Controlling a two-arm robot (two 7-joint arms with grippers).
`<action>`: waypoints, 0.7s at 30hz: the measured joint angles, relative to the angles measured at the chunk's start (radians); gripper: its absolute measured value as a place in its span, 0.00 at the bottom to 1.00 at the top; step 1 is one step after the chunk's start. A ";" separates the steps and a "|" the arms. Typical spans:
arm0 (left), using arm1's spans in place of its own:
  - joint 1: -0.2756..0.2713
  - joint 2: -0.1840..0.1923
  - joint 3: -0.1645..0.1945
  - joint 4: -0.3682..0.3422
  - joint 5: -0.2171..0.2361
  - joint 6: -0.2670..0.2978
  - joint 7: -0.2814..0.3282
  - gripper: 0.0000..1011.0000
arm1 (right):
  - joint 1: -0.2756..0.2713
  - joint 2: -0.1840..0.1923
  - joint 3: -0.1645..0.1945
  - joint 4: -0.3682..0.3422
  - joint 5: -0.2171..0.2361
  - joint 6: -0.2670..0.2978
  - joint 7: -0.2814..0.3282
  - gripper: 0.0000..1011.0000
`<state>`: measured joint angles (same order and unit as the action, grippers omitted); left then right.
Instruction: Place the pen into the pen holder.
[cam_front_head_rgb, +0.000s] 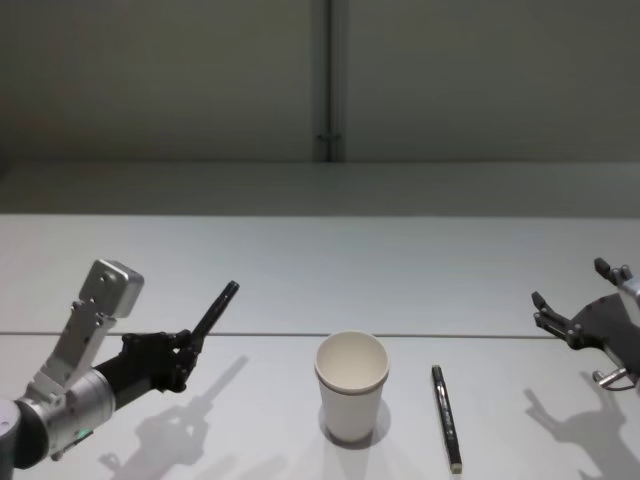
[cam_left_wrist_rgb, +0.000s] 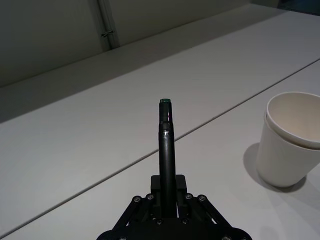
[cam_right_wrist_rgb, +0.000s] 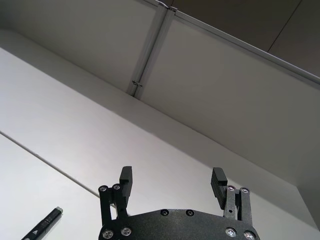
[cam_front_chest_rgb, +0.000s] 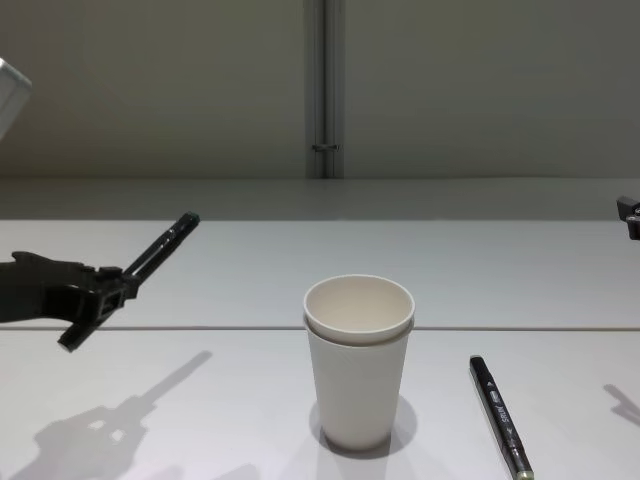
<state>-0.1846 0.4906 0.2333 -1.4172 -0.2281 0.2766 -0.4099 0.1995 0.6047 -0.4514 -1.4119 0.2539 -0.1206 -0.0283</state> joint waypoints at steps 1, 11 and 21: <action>0.004 0.002 -0.005 -0.003 -0.005 -0.011 0.000 0.16 | 0.000 0.000 0.000 0.000 0.000 0.000 0.000 0.99; 0.038 0.010 -0.052 -0.019 -0.076 -0.168 -0.023 0.16 | 0.000 0.000 0.000 0.000 0.000 0.000 0.000 0.99; 0.046 0.011 -0.066 -0.012 -0.172 -0.327 -0.118 0.16 | 0.000 0.000 0.000 0.000 0.000 0.000 0.000 0.99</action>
<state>-0.1390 0.5017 0.1675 -1.4294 -0.4004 -0.0502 -0.5278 0.1995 0.6047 -0.4514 -1.4120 0.2539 -0.1206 -0.0283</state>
